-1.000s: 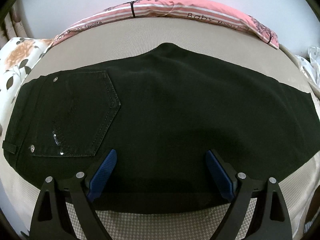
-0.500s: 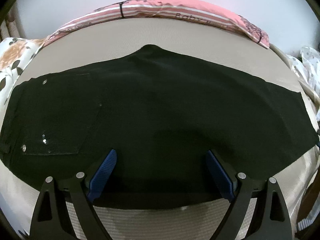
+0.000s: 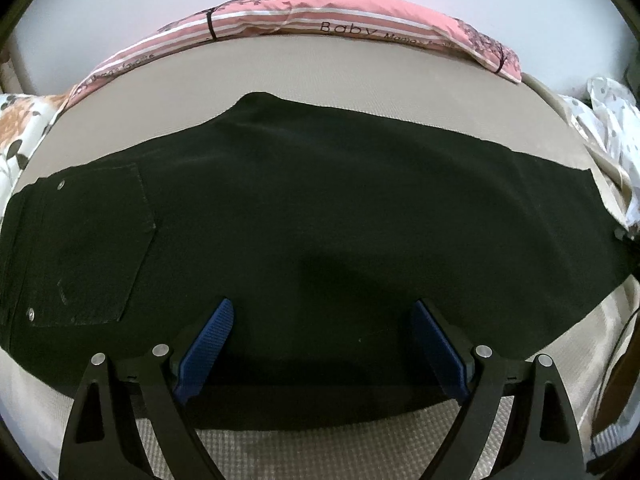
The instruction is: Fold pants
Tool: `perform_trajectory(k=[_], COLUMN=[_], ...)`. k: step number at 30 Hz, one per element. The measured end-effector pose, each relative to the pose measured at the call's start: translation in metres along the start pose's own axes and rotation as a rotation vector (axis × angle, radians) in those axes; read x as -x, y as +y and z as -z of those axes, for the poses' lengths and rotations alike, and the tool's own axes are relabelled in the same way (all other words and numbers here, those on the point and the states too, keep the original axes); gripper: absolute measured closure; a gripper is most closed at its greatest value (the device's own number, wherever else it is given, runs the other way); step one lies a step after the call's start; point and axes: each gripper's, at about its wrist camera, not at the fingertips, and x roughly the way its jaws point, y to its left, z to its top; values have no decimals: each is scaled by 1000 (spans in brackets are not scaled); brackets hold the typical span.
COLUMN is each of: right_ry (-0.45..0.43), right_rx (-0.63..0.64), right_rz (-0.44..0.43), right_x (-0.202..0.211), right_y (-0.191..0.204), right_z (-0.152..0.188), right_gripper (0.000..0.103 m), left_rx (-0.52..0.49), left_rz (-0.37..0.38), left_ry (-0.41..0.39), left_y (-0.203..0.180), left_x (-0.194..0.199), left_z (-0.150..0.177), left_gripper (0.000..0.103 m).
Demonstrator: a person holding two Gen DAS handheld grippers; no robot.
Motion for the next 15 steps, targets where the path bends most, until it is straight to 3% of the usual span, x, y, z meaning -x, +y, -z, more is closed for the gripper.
perform_trajectory(k=[6, 9, 15], right_ry=[-30, -8, 71], right_rx=[-15, -5, 125], right_rz=[-60, -137, -185], right_x=[9, 5, -22], right_y=[31, 64, 145], right_z=[6, 12, 29], right_gripper=[94, 94, 95], left_rx=[-26, 5, 96], left_rz=[-13, 28, 48], left_ry=[-21, -27, -82], left_y=[0, 9, 46], left_x=[-7, -1, 27], left_z=[-1, -3, -13], left_gripper=[12, 12, 12])
